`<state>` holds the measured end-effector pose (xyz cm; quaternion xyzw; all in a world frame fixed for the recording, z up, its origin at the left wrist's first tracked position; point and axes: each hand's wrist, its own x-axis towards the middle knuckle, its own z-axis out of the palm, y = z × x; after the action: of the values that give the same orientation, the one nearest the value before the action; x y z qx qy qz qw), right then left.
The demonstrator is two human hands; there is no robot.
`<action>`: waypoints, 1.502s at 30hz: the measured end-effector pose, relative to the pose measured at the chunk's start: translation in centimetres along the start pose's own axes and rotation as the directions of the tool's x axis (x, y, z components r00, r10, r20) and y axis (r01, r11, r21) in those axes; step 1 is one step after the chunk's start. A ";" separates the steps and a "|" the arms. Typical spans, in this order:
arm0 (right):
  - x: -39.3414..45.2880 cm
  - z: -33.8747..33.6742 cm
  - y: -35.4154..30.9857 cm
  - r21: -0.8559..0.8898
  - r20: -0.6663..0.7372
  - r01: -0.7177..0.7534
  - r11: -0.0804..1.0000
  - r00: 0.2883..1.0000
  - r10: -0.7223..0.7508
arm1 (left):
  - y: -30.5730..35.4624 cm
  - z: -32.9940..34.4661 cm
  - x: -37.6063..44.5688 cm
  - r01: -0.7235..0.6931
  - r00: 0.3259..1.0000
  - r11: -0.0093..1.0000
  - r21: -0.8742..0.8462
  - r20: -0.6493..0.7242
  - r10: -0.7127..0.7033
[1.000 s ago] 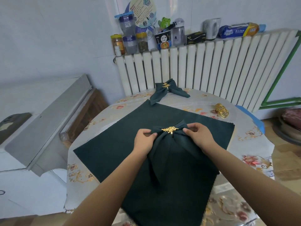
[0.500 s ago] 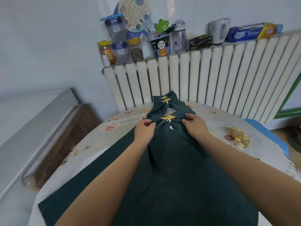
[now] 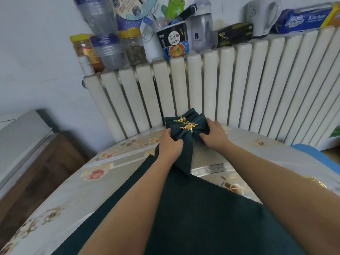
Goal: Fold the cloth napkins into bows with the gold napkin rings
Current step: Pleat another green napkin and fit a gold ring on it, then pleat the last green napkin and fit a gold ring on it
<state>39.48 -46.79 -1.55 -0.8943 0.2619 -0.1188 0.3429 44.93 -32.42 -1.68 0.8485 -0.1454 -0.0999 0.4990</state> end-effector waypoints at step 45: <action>-44.8 -2.7 0.8 -0.305 0.417 0.487 0.818 0.841 -0.345 | -6.2 -10.6 -43.5 -0.063 0.973 0.860 0.507 0.221 -0.059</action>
<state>0.74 -24.13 -1.54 -0.9871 0.0117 0.0217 0.1584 8.42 -5.88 -0.92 0.9328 -0.2239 -0.1545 0.2365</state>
